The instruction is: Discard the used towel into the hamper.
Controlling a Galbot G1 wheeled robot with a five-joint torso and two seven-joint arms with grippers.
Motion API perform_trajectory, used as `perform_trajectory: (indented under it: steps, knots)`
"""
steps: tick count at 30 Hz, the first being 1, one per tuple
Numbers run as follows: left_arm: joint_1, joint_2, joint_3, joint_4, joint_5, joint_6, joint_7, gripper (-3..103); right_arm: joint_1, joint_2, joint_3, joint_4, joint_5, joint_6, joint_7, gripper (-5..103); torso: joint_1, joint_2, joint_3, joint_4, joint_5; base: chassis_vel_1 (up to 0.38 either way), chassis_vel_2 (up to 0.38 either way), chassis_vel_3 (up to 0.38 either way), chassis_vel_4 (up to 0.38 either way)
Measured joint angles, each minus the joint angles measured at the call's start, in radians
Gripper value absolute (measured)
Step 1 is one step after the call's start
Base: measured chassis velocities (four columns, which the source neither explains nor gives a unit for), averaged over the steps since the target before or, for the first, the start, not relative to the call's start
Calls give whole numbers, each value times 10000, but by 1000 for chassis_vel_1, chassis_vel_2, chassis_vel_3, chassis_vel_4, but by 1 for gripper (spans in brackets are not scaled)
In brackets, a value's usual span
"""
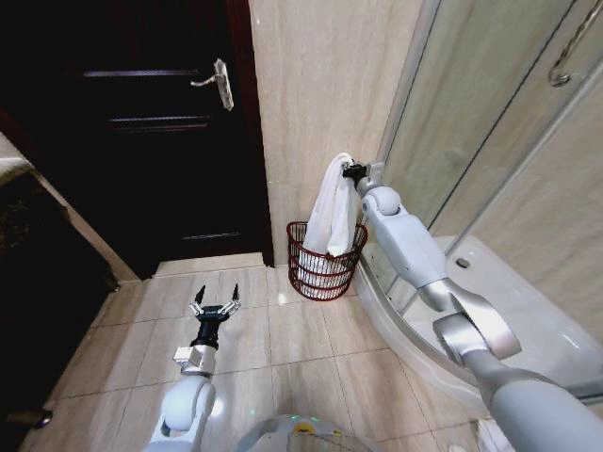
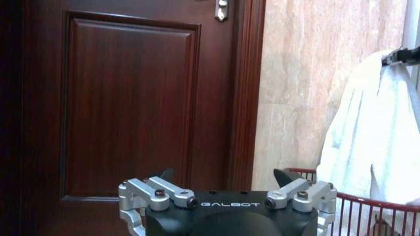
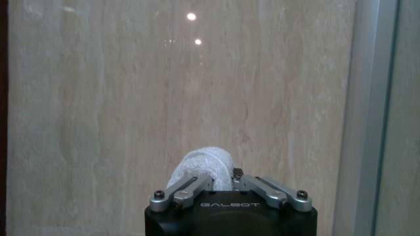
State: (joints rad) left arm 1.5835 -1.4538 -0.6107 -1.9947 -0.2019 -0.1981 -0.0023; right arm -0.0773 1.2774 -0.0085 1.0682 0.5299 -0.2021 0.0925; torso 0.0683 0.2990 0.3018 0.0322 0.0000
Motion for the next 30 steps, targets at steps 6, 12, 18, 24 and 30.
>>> perform_trajectory:
  steps: [6,12,18,24,30]
  knots:
    - [-43,-46,65,39,99,13,18,100,-183,-21,14,278,340,-189,35,7,-73,-222,-151,0,0,0,0,0,0]
    - [-56,-101,106,62,156,-44,18,100,-235,129,8,109,428,-187,46,7,-140,-465,-321,0,1,0,0,0,0]
    - [-100,-152,56,166,161,-172,-29,100,-251,284,-83,-7,443,-190,41,7,-162,-554,-396,1,0,0,0,0,0]
    - [-147,-197,17,290,99,-288,-91,100,-378,619,-86,-495,152,-63,-93,7,-158,-555,-397,0,0,0,0,0,0]
    - [-135,-201,-98,243,-71,-331,-115,100,-511,830,-81,-805,-40,-32,-197,7,-149,-526,-379,1,-1,0,0,0,0]
